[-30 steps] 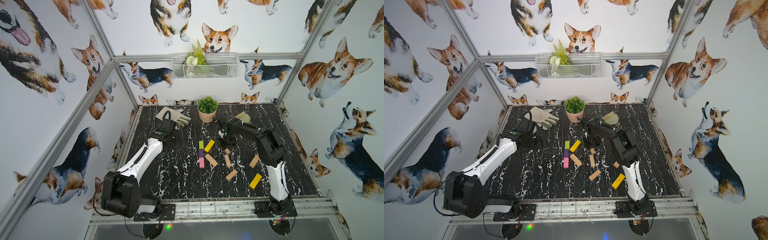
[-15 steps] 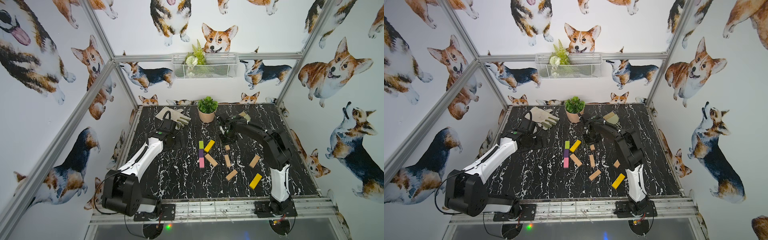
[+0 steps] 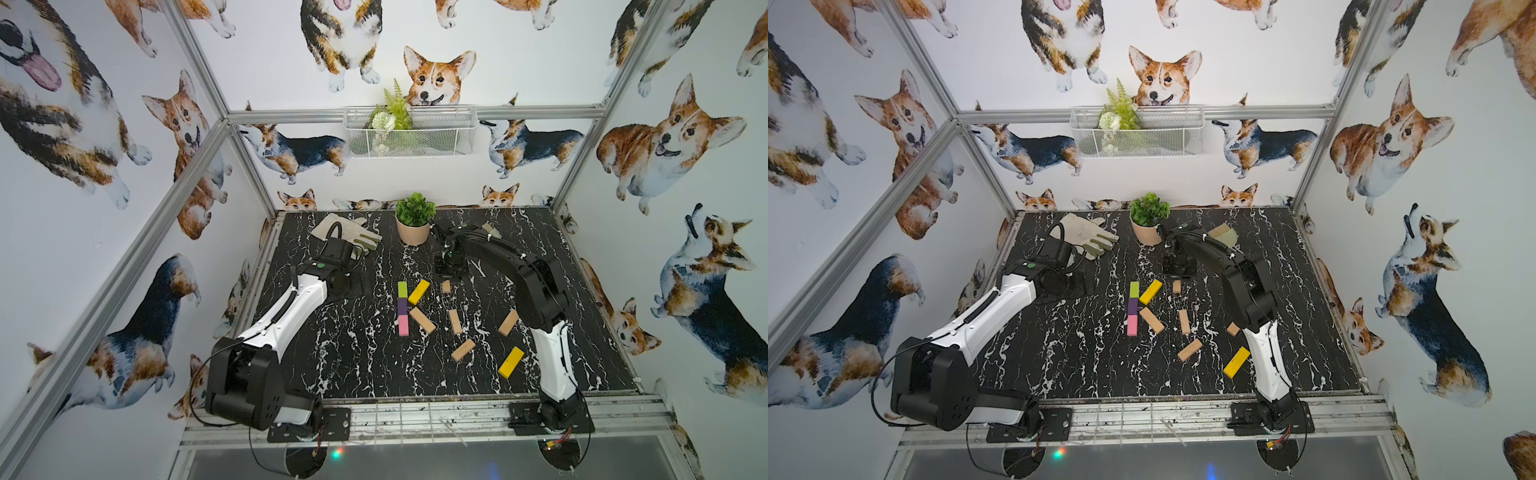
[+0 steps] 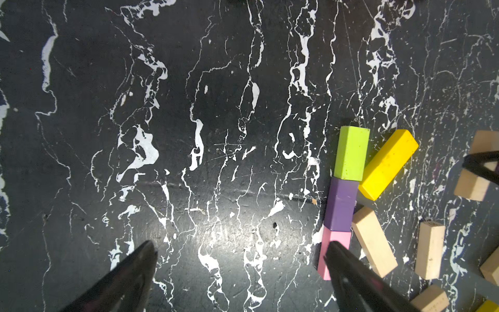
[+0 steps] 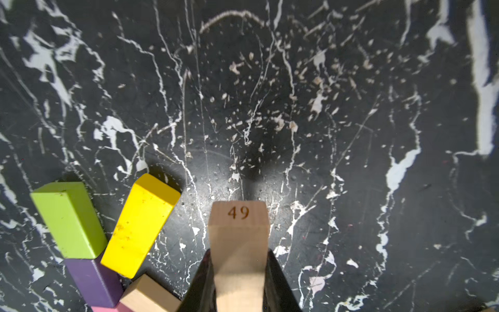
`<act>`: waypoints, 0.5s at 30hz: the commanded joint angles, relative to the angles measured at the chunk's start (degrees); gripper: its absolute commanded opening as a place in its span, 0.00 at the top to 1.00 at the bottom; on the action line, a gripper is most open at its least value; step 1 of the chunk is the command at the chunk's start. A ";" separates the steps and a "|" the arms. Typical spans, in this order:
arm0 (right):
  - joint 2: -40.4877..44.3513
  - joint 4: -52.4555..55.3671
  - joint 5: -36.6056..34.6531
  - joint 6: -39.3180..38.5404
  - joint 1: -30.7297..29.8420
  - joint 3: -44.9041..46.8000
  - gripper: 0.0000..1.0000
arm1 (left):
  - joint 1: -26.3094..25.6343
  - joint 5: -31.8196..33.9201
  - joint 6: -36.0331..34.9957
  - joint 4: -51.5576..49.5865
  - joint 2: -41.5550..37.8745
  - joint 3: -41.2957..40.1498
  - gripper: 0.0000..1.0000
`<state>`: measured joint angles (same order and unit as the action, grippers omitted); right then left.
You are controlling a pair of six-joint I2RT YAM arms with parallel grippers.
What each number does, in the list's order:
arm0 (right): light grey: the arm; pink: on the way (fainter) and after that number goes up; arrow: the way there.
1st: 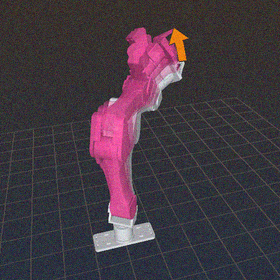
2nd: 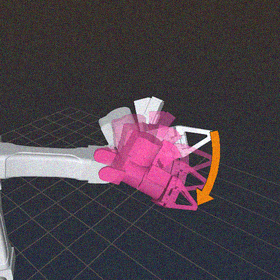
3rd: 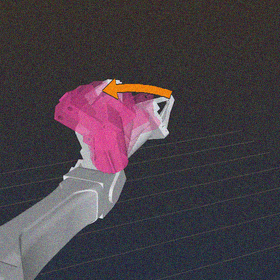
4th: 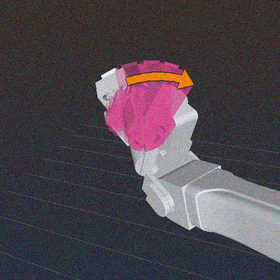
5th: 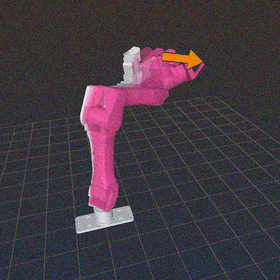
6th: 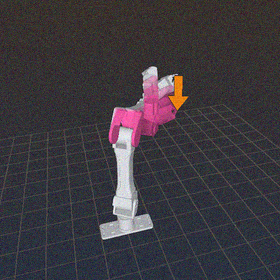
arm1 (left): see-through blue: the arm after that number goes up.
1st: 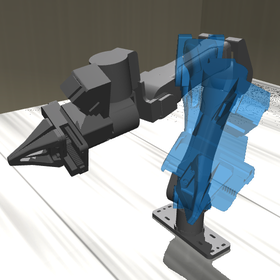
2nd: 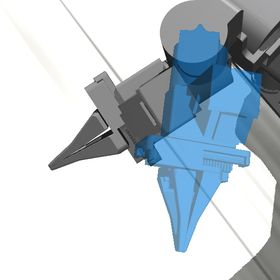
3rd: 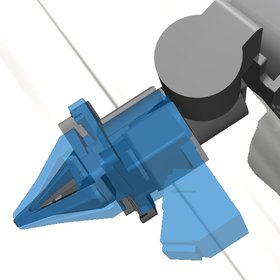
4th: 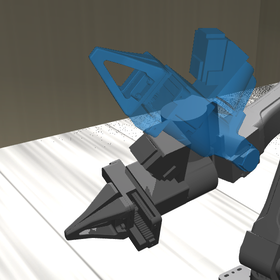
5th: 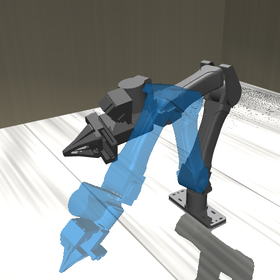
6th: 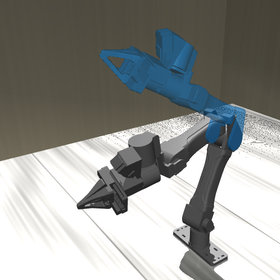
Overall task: Assemble the letter k with building blocks
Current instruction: Pick up the building block from the center of the board, then place the building block at the center of the board.
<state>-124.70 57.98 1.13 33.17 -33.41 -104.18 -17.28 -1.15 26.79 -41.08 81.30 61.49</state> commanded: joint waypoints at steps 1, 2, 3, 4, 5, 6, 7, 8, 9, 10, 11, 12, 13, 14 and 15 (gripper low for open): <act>-1.19 1.09 0.86 1.71 -0.13 0.36 0.80 | 0.11 0.29 0.17 0.56 0.17 0.20 0.01; -1.67 1.02 0.81 1.48 -0.02 0.38 0.80 | 0.09 0.27 0.18 0.56 0.24 0.20 0.01; -2.25 1.01 0.81 1.24 0.07 0.39 0.80 | 0.07 0.27 0.13 0.55 0.27 0.20 0.00; -2.66 1.01 0.81 1.13 0.10 0.38 0.80 | 0.11 0.27 0.14 0.56 0.27 0.20 0.00; -3.05 1.00 0.80 0.96 0.09 0.38 0.80 | 0.10 0.27 0.12 0.56 0.20 0.20 0.00; -3.32 0.96 0.79 0.86 0.16 0.38 0.80 | 0.09 0.27 0.18 0.56 0.18 0.20 0.00; -3.51 1.00 0.59 0.72 0.17 0.34 0.80 | 0.08 0.27 0.11 0.56 0.18 0.14 0.01; -3.66 1.04 0.55 0.67 0.24 0.38 0.80 | 0.12 0.29 0.11 0.56 0.18 0.12 0.00; -3.71 1.00 0.42 0.52 0.27 0.36 0.80 | 0.12 0.27 0.17 0.55 0.18 0.12 0.00; -3.95 1.00 0.24 0.37 0.33 0.38 0.80 | 0.06 0.22 0.14 0.61 0.24 0.12 0.00; -4.08 1.08 0.22 0.24 0.43 0.38 0.80 | 0.09 0.14 0.28 0.65 0.27 0.12 0.00; -4.14 1.09 0.22 0.23 0.48 0.38 0.80 | 0.09 0.02 0.25 0.73 0.33 0.12 0.01; -4.27 1.09 0.19 0.19 0.49 0.46 0.80 | 0.12 -0.07 0.28 0.74 0.35 0.12 0.01; -4.27 1.04 0.22 0.14 0.60 0.54 0.80 | 0.11 -0.08 0.28 0.74 0.42 0.12 0.00; -4.44 1.00 0.11 0.06 0.65 0.56 0.80 | 0.11 -0.08 0.36 0.74 0.44 0.12 0.00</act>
<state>-128.81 58.04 1.58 33.28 -32.95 -103.83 -17.28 -1.17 27.05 -41.04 81.58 61.49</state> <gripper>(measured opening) 0.248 0.995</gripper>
